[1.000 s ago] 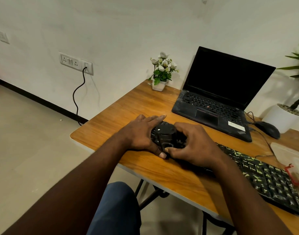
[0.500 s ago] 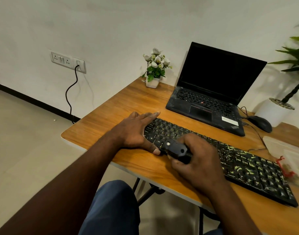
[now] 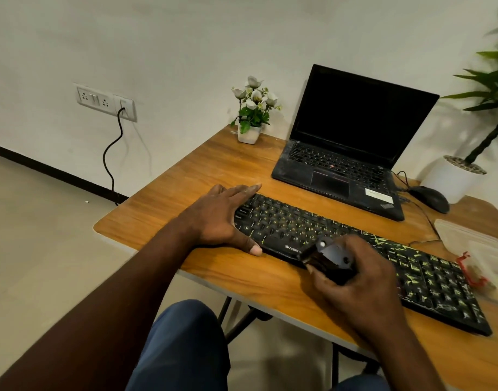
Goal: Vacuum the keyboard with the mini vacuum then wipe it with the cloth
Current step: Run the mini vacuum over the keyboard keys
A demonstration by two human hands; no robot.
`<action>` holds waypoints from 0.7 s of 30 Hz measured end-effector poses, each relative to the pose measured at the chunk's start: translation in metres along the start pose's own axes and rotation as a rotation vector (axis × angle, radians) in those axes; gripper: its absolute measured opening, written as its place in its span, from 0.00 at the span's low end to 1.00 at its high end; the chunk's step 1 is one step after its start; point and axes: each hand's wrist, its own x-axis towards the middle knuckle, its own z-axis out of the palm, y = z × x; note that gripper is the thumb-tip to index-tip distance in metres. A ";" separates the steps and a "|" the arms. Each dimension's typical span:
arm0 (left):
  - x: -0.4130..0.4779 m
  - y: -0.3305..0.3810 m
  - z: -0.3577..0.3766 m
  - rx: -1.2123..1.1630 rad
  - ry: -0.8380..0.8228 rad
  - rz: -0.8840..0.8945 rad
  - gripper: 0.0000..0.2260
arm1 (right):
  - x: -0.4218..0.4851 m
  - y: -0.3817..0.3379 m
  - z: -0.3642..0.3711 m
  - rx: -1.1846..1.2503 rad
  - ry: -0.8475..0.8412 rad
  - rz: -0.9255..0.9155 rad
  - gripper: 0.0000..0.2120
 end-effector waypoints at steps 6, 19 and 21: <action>-0.001 0.004 -0.001 0.024 -0.006 -0.001 0.60 | 0.004 -0.006 0.017 -0.024 0.035 -0.057 0.16; -0.001 0.005 -0.003 0.003 -0.014 -0.025 0.59 | -0.004 -0.002 0.009 0.046 -0.072 0.076 0.21; -0.001 0.005 -0.002 -0.006 -0.013 -0.020 0.59 | -0.017 0.012 -0.010 0.040 -0.019 0.121 0.21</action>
